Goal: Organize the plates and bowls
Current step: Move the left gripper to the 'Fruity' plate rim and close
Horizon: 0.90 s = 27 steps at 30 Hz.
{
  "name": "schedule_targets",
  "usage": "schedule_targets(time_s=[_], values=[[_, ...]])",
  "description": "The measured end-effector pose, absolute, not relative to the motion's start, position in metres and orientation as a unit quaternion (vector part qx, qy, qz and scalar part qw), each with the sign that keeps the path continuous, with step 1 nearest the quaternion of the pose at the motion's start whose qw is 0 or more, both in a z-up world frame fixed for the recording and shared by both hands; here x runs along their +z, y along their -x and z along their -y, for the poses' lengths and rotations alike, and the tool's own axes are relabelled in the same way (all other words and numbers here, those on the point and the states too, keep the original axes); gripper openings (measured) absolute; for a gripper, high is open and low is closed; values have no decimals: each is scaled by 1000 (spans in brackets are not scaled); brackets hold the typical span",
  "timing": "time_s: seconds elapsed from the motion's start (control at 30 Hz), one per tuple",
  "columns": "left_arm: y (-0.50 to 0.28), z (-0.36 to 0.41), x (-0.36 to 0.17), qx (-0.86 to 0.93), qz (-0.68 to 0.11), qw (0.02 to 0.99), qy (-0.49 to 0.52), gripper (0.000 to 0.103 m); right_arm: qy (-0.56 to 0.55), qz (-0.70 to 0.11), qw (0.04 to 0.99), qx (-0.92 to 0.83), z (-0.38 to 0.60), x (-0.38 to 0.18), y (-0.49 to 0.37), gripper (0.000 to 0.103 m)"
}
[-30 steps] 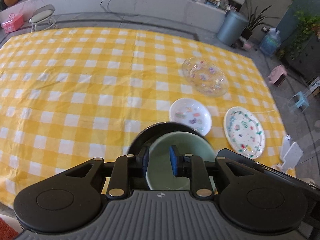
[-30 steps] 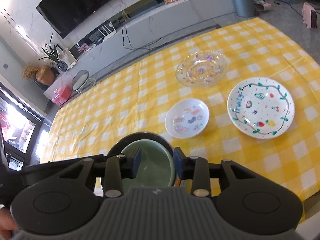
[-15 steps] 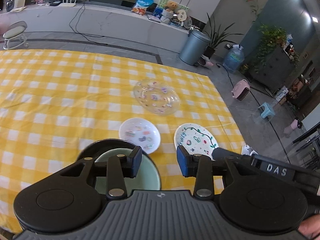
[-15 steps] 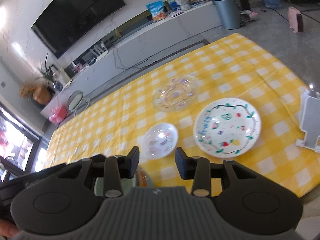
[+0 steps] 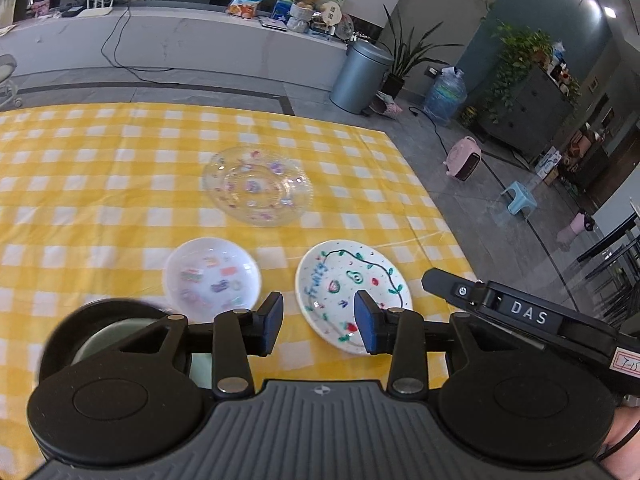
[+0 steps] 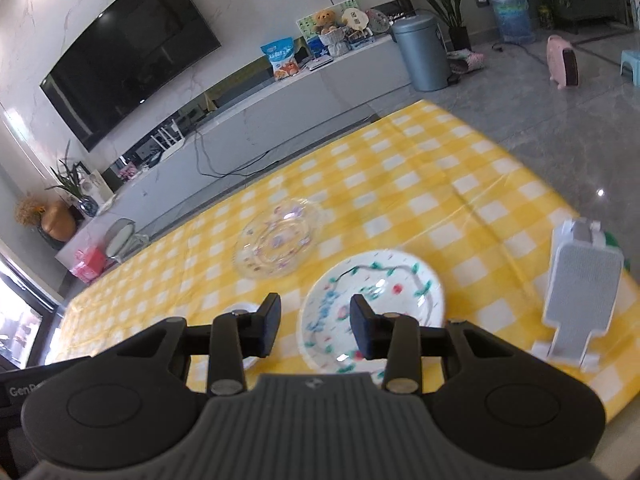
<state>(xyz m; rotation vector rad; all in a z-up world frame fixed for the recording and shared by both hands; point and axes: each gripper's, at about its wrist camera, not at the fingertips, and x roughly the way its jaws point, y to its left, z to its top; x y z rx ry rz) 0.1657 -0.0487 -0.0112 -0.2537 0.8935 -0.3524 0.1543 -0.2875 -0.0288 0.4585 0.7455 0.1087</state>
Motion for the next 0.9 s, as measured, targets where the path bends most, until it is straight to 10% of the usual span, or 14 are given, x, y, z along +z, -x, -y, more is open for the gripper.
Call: schedule_targets(time_s=[0.9], values=[[-223,112,-90,-102,-480,869,69,60,-312,-412,856,-7,383,-131,-208,31]])
